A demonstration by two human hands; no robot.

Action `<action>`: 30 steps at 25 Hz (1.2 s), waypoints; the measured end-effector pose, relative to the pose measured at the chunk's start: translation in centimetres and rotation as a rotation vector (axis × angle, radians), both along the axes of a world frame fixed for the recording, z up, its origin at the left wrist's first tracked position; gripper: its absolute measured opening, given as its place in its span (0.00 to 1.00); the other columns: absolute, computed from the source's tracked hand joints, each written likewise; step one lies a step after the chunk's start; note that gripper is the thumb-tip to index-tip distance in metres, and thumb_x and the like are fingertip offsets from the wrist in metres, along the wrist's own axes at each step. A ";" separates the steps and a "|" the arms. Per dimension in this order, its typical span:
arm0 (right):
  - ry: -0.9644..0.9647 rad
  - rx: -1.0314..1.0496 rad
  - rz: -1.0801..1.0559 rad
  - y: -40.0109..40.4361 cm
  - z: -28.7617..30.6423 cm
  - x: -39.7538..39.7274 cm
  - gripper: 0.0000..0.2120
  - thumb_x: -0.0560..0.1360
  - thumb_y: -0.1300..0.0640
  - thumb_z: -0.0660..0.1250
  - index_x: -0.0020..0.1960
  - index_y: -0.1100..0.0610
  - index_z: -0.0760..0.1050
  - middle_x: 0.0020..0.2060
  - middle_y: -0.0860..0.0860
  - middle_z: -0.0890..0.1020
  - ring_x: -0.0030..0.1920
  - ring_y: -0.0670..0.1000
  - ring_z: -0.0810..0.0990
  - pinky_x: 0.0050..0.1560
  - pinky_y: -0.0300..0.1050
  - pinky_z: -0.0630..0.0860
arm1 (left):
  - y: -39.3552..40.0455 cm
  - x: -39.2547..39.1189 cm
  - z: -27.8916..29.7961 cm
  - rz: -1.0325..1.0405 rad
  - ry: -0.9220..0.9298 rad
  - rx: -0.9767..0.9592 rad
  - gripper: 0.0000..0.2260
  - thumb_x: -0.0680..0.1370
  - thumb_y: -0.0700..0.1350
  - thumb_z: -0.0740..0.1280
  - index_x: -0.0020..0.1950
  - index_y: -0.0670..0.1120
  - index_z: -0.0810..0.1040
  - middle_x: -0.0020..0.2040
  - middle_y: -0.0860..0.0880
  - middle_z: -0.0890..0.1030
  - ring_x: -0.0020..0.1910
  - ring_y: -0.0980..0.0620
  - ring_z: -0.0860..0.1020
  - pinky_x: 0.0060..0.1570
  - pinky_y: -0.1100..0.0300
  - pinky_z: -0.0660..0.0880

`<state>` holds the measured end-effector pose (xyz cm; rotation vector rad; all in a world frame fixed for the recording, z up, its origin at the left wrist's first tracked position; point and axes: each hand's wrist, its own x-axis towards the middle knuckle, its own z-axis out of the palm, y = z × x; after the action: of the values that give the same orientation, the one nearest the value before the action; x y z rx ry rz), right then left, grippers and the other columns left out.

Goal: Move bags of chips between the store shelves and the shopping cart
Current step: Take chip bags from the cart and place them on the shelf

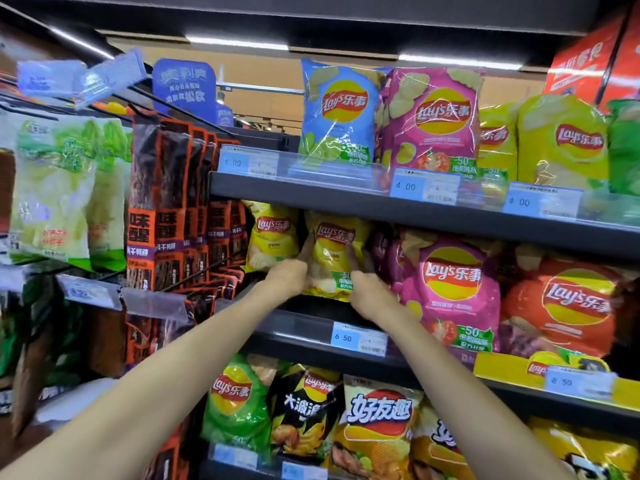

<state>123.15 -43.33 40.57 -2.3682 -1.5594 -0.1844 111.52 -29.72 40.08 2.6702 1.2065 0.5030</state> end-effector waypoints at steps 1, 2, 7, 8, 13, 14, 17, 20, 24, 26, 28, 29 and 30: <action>0.028 -0.011 0.020 0.1 -0.2 -0.3 0.13 0.78 0.65 0.60 0.62 0.62 0.69 0.59 0.63 0.75 0.59 0.63 0.76 0.51 0.49 0.71 | 0.0 -0.2 -0.2 0.010 0.013 0.013 0.29 0.79 0.49 0.67 0.76 0.39 0.64 0.62 0.36 0.78 0.61 0.37 0.76 0.59 0.47 0.75; 0.058 -0.020 0.037 0.3 -0.4 -0.4 0.13 0.78 0.64 0.61 0.63 0.62 0.68 0.60 0.62 0.73 0.61 0.63 0.75 0.53 0.49 0.71 | 0.1 -0.3 -0.3 0.022 0.028 0.023 0.29 0.78 0.48 0.68 0.75 0.39 0.64 0.62 0.36 0.78 0.61 0.37 0.76 0.59 0.47 0.75; 0.155 -0.009 0.060 0.1 0.1 -0.4 0.17 0.80 0.54 0.64 0.64 0.61 0.67 0.62 0.61 0.71 0.61 0.61 0.74 0.54 0.48 0.71 | -0.6 -1.1 0.4 0.021 0.054 0.004 0.21 0.78 0.48 0.68 0.65 0.36 0.74 0.61 0.36 0.78 0.61 0.37 0.76 0.59 0.48 0.75; 0.168 -0.007 0.060 -0.2 0.1 -0.5 0.18 0.80 0.53 0.64 0.65 0.61 0.67 0.63 0.61 0.71 0.62 0.62 0.73 0.56 0.48 0.71 | -1.0 -1.5 0.7 0.023 0.051 0.010 0.19 0.78 0.48 0.67 0.63 0.37 0.74 0.62 0.36 0.78 0.62 0.38 0.75 0.58 0.49 0.74; 0.108 0.060 0.078 -2.3 0.9 -2.5 0.25 0.80 0.53 0.64 0.72 0.59 0.59 0.68 0.60 0.62 0.69 0.64 0.66 0.68 0.55 0.67 | -4.4 -5.6 1.8 -0.048 0.003 0.201 0.28 0.79 0.47 0.68 0.75 0.41 0.62 0.67 0.38 0.74 0.66 0.39 0.72 0.61 0.48 0.70; 0.065 0.083 0.096 -2.7 1.0 -3.4 0.26 0.80 0.53 0.63 0.73 0.59 0.58 0.69 0.60 0.62 0.69 0.65 0.66 0.68 0.56 0.67 | -5.0 -6.7 1.8 -0.058 -0.004 0.230 0.29 0.79 0.46 0.68 0.77 0.44 0.61 0.68 0.39 0.74 0.66 0.38 0.72 0.61 0.47 0.71; 0.006 0.123 0.181 -3.4 1.4 -7.4 0.27 0.81 0.52 0.62 0.76 0.59 0.57 0.72 0.59 0.61 0.71 0.64 0.65 0.69 0.55 0.66 | -6.6 -11.0 1.9 -0.023 -0.008 0.277 0.30 0.78 0.46 0.68 0.78 0.51 0.61 0.69 0.42 0.73 0.66 0.37 0.73 0.59 0.45 0.73; -0.003 0.110 0.255 -3.3 1.4 -12.4 0.27 0.81 0.51 0.61 0.77 0.58 0.58 0.73 0.57 0.62 0.72 0.62 0.64 0.70 0.55 0.66 | -8.1 -17.0 2.1 0.040 0.006 0.356 0.26 0.78 0.45 0.67 0.75 0.53 0.66 0.65 0.45 0.74 0.63 0.40 0.75 0.53 0.47 0.75; -0.043 0.173 0.388 -3.4 0.8 -21.1 0.25 0.80 0.52 0.62 0.73 0.60 0.62 0.70 0.59 0.68 0.68 0.62 0.69 0.66 0.53 0.69 | -10.0 -27.9 1.8 0.130 0.036 0.384 0.21 0.78 0.44 0.65 0.71 0.50 0.69 0.62 0.46 0.75 0.61 0.41 0.75 0.48 0.49 0.76; -0.076 0.177 0.454 -3.9 0.1 -26.1 0.23 0.80 0.52 0.62 0.71 0.61 0.64 0.65 0.59 0.71 0.65 0.62 0.71 0.62 0.53 0.70 | -11.4 -33.3 0.8 0.202 0.098 0.396 0.20 0.79 0.45 0.64 0.72 0.51 0.68 0.62 0.46 0.75 0.60 0.42 0.75 0.44 0.53 0.73; -0.113 0.158 0.528 -4.7 -1.3 -31.1 0.21 0.81 0.51 0.62 0.69 0.60 0.65 0.63 0.59 0.72 0.63 0.62 0.72 0.59 0.54 0.70 | -13.4 -38.2 -0.8 0.276 0.164 0.397 0.19 0.81 0.46 0.64 0.72 0.52 0.68 0.62 0.47 0.75 0.59 0.43 0.75 0.41 0.53 0.71; -0.134 0.153 0.571 -5.1 -2.1 -33.4 0.20 0.81 0.51 0.61 0.69 0.59 0.64 0.62 0.58 0.71 0.62 0.61 0.72 0.57 0.53 0.71 | -14.4 -40.3 -1.8 0.300 0.180 0.396 0.19 0.81 0.46 0.64 0.72 0.52 0.68 0.61 0.47 0.75 0.57 0.43 0.75 0.39 0.53 0.72; -0.145 0.152 0.620 -5.5 -3.1 -36.0 0.20 0.81 0.51 0.61 0.69 0.59 0.64 0.62 0.57 0.71 0.62 0.61 0.72 0.55 0.52 0.71 | -15.4 -42.9 -3.0 0.328 0.191 0.401 0.18 0.81 0.46 0.64 0.71 0.52 0.68 0.60 0.47 0.75 0.55 0.44 0.76 0.37 0.54 0.72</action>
<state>87.18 -48.81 37.52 -1.6898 -2.1727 -0.3222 68.57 -45.10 37.12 2.9091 1.7860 0.6028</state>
